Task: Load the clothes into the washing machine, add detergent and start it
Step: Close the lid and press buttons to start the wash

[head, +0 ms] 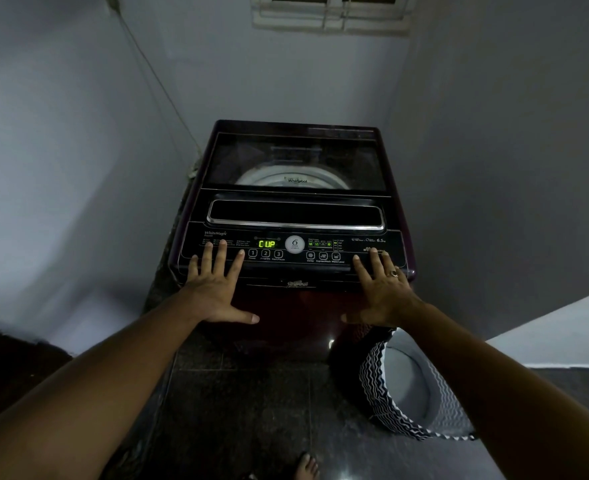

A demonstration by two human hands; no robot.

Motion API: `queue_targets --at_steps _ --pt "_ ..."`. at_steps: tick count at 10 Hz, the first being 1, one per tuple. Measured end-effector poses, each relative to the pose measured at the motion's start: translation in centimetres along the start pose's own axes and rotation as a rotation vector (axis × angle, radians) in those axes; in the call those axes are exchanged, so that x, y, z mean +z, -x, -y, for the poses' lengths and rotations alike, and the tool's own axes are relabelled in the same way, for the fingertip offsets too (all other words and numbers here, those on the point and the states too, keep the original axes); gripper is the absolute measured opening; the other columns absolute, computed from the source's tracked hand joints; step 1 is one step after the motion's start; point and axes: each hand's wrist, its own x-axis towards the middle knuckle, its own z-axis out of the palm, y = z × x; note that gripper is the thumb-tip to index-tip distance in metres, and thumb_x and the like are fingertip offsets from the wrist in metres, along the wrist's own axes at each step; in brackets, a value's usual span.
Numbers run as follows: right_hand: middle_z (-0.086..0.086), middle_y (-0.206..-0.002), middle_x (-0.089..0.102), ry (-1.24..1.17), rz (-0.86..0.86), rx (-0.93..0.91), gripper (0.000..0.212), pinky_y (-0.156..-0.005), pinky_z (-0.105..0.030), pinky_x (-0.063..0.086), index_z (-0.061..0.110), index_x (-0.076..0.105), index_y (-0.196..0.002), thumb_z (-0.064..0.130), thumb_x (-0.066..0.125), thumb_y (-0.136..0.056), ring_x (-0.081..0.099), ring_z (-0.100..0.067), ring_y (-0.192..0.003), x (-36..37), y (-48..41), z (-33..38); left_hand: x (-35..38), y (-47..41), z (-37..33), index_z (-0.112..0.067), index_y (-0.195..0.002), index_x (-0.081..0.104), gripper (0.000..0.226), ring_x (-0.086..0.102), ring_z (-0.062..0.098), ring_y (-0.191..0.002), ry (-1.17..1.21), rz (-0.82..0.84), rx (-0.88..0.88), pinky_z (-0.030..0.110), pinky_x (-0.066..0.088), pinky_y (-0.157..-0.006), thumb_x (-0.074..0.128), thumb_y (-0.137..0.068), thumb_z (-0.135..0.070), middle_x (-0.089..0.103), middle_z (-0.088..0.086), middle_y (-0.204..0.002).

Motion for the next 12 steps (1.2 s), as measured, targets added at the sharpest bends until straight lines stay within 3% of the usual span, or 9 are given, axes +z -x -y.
queue_targets --at_steps 12 --pt "-0.023 -0.163 -0.027 0.002 0.010 0.009 0.140 -0.122 -0.058 0.001 0.023 -0.020 -0.159 0.091 0.058 -0.066 -0.023 -0.042 -0.152 -0.26 0.22 0.23 -0.09 0.10 -0.15 -0.025 -0.146 -0.042 0.151 -0.043 0.044 -0.140 -0.015 -0.003 -0.007 0.064 -0.012 -0.119 0.045 -0.050 -0.104 -0.052 0.019 -0.148"
